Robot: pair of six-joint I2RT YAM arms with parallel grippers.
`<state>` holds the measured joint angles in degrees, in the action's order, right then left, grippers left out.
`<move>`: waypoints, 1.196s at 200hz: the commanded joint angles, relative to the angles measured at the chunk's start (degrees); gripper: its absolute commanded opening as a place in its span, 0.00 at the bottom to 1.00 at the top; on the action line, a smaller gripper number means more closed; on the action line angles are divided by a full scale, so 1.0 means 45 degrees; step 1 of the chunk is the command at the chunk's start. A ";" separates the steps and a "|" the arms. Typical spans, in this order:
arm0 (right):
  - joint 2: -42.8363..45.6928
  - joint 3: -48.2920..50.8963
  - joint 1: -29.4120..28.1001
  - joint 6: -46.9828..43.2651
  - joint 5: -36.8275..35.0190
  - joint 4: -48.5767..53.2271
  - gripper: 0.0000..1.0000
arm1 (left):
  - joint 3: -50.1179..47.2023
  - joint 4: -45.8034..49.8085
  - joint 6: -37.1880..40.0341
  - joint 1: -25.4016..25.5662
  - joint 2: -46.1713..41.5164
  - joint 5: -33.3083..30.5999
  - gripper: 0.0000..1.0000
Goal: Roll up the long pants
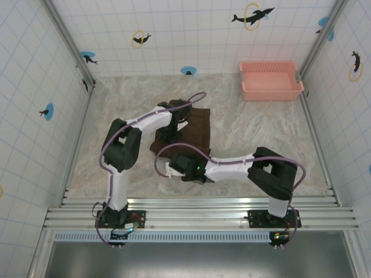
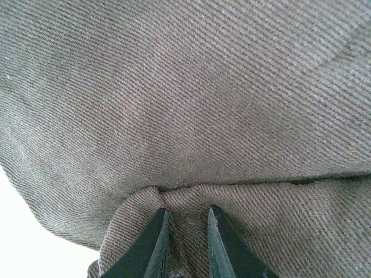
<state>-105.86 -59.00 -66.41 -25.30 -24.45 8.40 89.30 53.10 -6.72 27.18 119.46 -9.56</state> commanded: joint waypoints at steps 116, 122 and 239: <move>-0.1744 -0.4240 0.1168 -0.1271 0.5759 0.7583 0.08 | -0.0365 0.1601 0.0873 -0.0362 -0.0865 -0.1801 0.42; -0.1759 -0.4689 0.1201 -0.1226 0.6319 0.8267 0.08 | -0.0272 0.1660 0.0866 -0.0459 -0.1127 -0.1830 0.46; -0.4735 -1.0194 0.3955 0.1277 1.9046 1.3479 0.08 | -0.0921 0.1730 0.1015 -0.1332 -0.4425 -0.3147 0.67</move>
<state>-123.00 -101.16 -51.99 -22.50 47.18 64.14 87.15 59.57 -2.96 21.21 100.55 -23.29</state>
